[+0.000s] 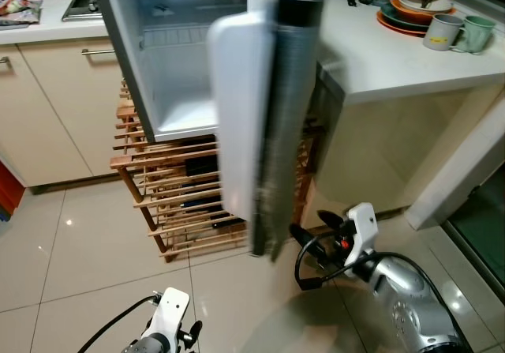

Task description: Restocking fridge

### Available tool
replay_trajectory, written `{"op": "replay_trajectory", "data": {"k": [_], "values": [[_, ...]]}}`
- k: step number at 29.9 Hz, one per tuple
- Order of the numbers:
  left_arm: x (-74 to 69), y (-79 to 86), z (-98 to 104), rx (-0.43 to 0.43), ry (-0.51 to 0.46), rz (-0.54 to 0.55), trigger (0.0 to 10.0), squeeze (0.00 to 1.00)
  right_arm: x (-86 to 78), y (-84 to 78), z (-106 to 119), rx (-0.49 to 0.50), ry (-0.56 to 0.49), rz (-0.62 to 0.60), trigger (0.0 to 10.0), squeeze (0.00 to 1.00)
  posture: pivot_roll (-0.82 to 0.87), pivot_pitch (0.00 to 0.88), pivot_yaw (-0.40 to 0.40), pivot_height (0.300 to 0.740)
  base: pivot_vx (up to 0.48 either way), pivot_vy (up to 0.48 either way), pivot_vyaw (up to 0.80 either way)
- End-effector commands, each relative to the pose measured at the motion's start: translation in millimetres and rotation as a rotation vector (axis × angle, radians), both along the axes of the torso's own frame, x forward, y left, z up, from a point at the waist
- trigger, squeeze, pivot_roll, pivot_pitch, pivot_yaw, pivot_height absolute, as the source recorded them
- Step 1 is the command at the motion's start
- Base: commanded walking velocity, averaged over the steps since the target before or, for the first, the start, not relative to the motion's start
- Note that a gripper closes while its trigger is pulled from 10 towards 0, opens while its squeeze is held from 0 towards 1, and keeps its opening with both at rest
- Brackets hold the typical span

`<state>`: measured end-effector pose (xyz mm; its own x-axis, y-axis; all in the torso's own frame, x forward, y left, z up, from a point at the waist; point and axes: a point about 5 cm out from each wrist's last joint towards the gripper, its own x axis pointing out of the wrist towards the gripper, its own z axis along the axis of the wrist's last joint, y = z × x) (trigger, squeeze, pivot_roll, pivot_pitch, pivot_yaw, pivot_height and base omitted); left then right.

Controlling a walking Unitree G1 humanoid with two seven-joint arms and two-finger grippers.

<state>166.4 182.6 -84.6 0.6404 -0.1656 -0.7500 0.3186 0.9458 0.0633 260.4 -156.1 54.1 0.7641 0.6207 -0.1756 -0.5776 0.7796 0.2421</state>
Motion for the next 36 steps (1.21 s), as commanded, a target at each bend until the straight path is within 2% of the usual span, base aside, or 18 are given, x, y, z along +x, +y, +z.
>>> {"op": "replay_trajectory", "data": {"k": [1, 4, 11, 13, 15, 16, 17, 18, 19, 20, 22, 24, 26, 29, 32, 36], "values": [[18.6, -5.4, 10.5, -0.001, -0.103, -0.022, 10.0, 0.0, 7.5, -16.8, -1.2, -0.037, 0.001, -0.118, 10.0, 0.0, -0.08, 0.0, 0.001, 0.74, 0.0, 0.0, 0.0], [35.0, -13.5, 20.9, -0.062, -0.185, -0.018, 10.0, 0.0, 10.1, -20.3, -2.4, -0.042, 0.027, -0.176, 10.0, 0.0, -0.08, 0.0, 0.001, 0.74, 0.0, 0.0, 0.0], [49.5, -24.6, 32.9, -0.11, -0.289, -0.044, 10.0, 0.0, 7.1, -12.3, -3.0, -0.043, 0.031, -0.169, 10.0, 0.0, -0.07, 0.0, 0.004, 0.74, 0.0, 0.0, 0.0], [56.4, -29.0, 40.5, -0.102, -0.367, -0.061, 10.0, 0.0, 10.5, -13.5, -2.1, -0.052, 0.013, -0.213, 10.0, 0.0, -0.07, 0.0, 0.005, 0.74, 0.0, 0.0, 0.0], [64.7, -32.6, 50.4, -0.134, -0.45, -0.056, 10.0, 0.0, 15.2, -15.1, -0.4, -0.057, -0.007, -0.265, 10.0, 0.0, -0.07, 0.0, 0.005, 0.74, 0.0, 0.0, 0.0], [92.4, -40.3, 86.4, -0.186, -0.666, -0.086, 10.0, 0.0, 17.6, -15.9, 0.9, -0.059, -0.019, -0.287, 10.0, 0.0, -0.07, 0.0, 0.006, 0.74, 0.0, 0.0, 0.0], [113.6, -51.2, 128.8, -0.227, -0.857, -0.121, 10.0, 0.0, 19.4, -15.9, 2.3, -0.06, -0.028, -0.304, 10.0, 0.0, -0.07, 0.0, 0.007, 0.74, 0.0, 0.0, 0.0], [128.5, -63.2, 176.8, -0.258, -1.027, -0.131, 10.0, 0.0, 22.6, -16.1, 5.3, -0.069, -0.047, -0.331, 10.0, 0.0, -0.07, 0.0, 0.008, 0.74, 0.0, 0.0, 0.0], [132.6, -69.8, 207.5, -0.276, -1.124, -0.129, 10.0, 0.0, 24.7, -16.0, 7.3, -0.075, -0.06, -0.348, 10.0, 0.0, -0.06, 0.0, 0.009, 0.74, 0.0, 0.0, 0.0], [136.1, -69.3, 224.9, -0.268, -1.176, -0.085, 10.0, 0.0, 27.5, -17.3, 10.3, -0.083, -0.077, -0.382, 10.0, 0.0, -0.06, 0.0, 0.008, 0.74, 0.0, 0.0, 0.0], [138.1, -67.7, 233.0, -0.26, -1.204, -0.052, 10.0, 0.0, 29.3, -18.4, 12.2, -0.087, -0.088, -0.405, 10.0, 0.0, -0.06, 0.0, 0.008, 0.74, 0.0, 0.0, 0.0], [143.9, -55.7, 243.6, -0.232, -1.244, 0.07, 10.0, 0.0, 32.2, -20.0, 15.7, -0.089, -0.104, -0.43, 10.0, 0.0, -0.06, 0.0, 0.008, 0.74, 0.0, 0.0, 0.0], [148.3, -43.5, 247.0, -0.228, -1.245, 0.174, 10.0, 0.0, 34.1, -20.1, 17.9, -0.087, -0.121, -0.444, 10.0, 0.0, -0.06, 0.0, 0.007, 0.74, 0.0, 0.0, 0.0], [148.2, -35.1, 237.1, -0.217, -1.188, 0.199, 10.0, 0.0, 36.9, -18.0, 16.2, -0.097, -0.122, -0.453, 10.0, 0.0, -0.05, 0.0, 0.005, 0.74, 0.0, 0.0, 0.46], [139.0, -35.6, 234.8, -0.226, -1.118, 0.214, 10.0, 0.0, 37.8, -14.6, 13.9, -0.106, -0.123, -0.457, 10.0, 0.0, -0.05, 0.0, 0.005, 0.74, 0.315, 0.324, 0.63], [136.4, -36.5, 229.2, -0.226, -1.072, 0.224, 10.0, 0.0, 37.3, -14.1, 12.1, -0.111, -0.124, -0.463, 10.0, 0.0, -0.05, 0.0, 0.001, 0.74, 0.318, 0.361, 0.14]]}}
